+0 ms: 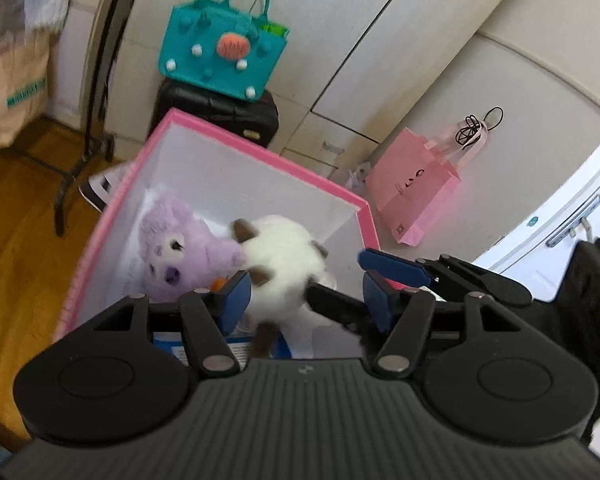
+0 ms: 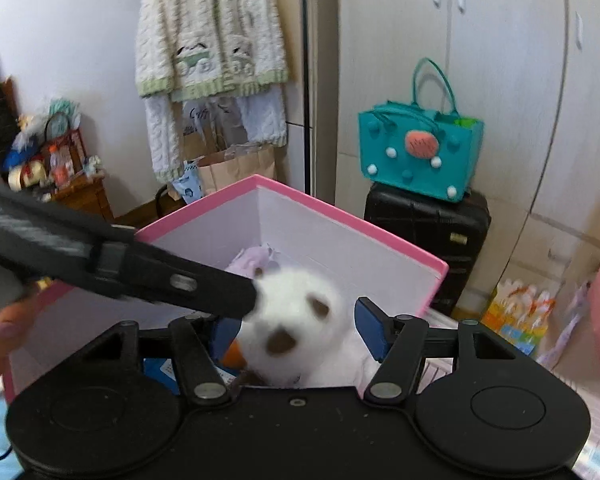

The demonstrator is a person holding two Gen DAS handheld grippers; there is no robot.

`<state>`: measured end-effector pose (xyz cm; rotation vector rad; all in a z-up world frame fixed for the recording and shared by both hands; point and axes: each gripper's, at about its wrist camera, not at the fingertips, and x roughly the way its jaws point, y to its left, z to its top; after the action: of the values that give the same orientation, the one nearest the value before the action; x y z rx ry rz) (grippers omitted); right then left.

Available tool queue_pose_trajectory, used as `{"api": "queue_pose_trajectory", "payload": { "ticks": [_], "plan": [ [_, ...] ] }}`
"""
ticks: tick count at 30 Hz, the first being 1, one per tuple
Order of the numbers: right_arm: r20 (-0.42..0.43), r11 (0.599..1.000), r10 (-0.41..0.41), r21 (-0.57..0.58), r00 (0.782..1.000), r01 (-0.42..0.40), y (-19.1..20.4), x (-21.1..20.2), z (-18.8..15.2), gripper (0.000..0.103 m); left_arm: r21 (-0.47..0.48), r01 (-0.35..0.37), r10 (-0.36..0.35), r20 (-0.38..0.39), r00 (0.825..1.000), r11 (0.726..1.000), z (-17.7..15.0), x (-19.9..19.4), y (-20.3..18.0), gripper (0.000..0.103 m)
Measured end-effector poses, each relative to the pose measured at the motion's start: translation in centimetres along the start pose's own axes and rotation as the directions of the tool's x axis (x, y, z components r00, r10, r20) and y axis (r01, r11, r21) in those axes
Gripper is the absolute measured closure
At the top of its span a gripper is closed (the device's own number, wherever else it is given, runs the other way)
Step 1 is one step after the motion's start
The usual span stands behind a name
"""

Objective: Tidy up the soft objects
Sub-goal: 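Open the left tool and withdraw both tools toward the pom-pom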

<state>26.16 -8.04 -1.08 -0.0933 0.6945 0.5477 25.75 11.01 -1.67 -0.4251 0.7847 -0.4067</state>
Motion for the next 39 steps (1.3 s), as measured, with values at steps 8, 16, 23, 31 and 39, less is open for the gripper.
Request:
{"api": "queue_pose_trajectory", "payload": {
  "ticks": [8, 16, 23, 31, 39],
  "plan": [
    [-0.008, 0.989, 0.073, 0.131, 0.997, -0.072, -1.9, -6.0, -1.0, 0.035, 0.102, -0.082, 0.08, 0.026, 0.996, 0.991, -0.5, -5.8, -1.4, 0.039],
    [-0.032, 0.979, 0.144, 0.149, 0.989, -0.138, -0.4, -12.1, -2.6, 0.035, 0.241, -0.111, 0.107, 0.032, 0.994, 0.964, -2.6, -10.7, -5.2, 0.033],
    [-0.073, 0.978, 0.169, 0.135, 0.983, -0.158, 0.3, -16.7, -4.4, 0.035, 0.345, -0.121, 0.13, -0.003, 0.992, 0.931, -5.3, -12.5, -9.5, 0.03],
    [-0.067, 0.986, 0.121, 0.121, 0.99, -0.112, -0.8, -21.0, -8.6, 0.035, 0.47, -0.062, 0.131, -0.116, 0.985, 0.881, -9.4, -10.9, -13.5, 0.03],
    [-0.037, 0.987, 0.037, 0.159, 0.999, -0.031, -3.8, -22.2, -12.9, 0.034, 0.543, 0.073, 0.062, -0.227, 0.972, 0.836, -12.3, -7.8, -17.5, 0.029]
  ]
}}
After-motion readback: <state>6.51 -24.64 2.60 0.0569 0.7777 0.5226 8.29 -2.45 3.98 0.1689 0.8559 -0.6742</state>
